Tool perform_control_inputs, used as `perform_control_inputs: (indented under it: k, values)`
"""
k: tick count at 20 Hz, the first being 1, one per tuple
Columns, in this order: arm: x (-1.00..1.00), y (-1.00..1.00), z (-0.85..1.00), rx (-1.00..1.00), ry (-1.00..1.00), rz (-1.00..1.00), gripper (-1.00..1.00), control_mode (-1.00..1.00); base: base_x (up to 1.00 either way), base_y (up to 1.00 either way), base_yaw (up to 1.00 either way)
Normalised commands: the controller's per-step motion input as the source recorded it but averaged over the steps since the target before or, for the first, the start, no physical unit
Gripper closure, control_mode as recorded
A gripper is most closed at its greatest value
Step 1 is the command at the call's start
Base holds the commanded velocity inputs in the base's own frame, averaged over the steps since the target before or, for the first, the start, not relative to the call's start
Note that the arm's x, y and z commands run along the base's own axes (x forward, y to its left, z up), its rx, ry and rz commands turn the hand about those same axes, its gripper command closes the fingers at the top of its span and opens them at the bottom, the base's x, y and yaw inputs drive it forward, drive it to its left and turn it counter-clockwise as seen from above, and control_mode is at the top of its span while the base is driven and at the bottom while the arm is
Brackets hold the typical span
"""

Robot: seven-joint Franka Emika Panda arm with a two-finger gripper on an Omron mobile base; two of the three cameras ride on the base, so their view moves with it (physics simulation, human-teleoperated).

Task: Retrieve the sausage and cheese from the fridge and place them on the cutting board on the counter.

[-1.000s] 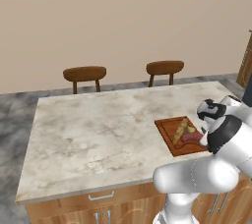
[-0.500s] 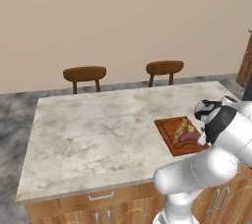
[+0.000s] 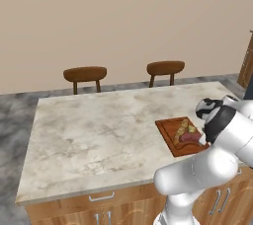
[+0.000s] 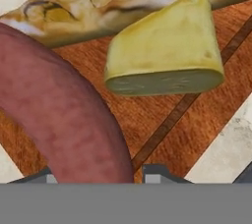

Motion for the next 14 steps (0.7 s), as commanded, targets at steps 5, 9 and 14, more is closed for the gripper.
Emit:
perform_control_inputs:
  k: [5,9,14]
  values:
    - [-0.23,0.0,0.02,0.01,0.0,0.0,-1.0,-1.0,0.0,0.0,0.0]
    - [-0.22,0.0,0.19,0.04,0.0,0.0,-1.0,-1.0,0.0,0.0,0.0]
    - [-0.16,0.0,0.44,0.05,0.0,-0.01,-1.0,-1.0,0.0,0.0,0.0]
